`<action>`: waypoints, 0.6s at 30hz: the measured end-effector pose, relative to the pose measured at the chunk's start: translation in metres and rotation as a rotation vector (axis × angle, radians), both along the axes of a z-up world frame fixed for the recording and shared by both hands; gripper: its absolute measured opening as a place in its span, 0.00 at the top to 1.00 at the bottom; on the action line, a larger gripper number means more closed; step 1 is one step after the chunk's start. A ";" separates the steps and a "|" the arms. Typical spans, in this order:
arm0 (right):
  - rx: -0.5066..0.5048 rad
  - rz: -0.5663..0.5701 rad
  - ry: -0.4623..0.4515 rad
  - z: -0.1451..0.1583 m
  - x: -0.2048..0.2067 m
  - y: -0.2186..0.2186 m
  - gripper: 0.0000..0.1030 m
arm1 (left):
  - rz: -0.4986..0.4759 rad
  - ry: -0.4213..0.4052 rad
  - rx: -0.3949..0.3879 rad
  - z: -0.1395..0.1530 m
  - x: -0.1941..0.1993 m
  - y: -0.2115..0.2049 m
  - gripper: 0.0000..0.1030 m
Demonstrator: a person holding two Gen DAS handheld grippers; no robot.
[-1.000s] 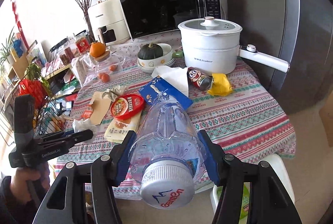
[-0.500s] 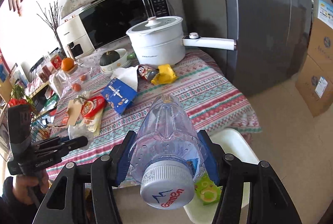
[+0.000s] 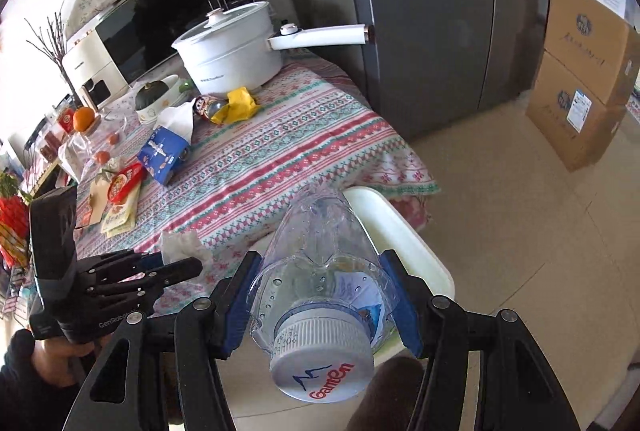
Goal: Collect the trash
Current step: 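Carry tissue and bottle over the white bin while the left tool opens to drop the tissue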
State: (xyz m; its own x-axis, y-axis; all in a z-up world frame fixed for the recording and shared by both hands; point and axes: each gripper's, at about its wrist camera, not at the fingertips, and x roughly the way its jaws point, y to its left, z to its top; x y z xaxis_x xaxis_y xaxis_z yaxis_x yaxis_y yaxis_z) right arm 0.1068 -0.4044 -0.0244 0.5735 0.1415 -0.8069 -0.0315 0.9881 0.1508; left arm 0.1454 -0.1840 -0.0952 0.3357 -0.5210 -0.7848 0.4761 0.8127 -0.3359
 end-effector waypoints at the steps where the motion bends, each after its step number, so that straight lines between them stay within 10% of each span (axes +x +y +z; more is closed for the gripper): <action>1: -0.004 -0.003 0.014 -0.004 -0.001 -0.003 0.40 | -0.007 0.004 0.007 -0.004 0.001 -0.004 0.72; 12: 0.000 -0.036 0.088 -0.028 -0.005 -0.027 0.40 | -0.052 0.000 0.037 -0.021 0.005 -0.026 0.70; 18: -0.006 -0.042 0.108 -0.033 -0.002 -0.029 0.40 | 0.007 -0.010 0.066 -0.015 0.014 -0.017 0.24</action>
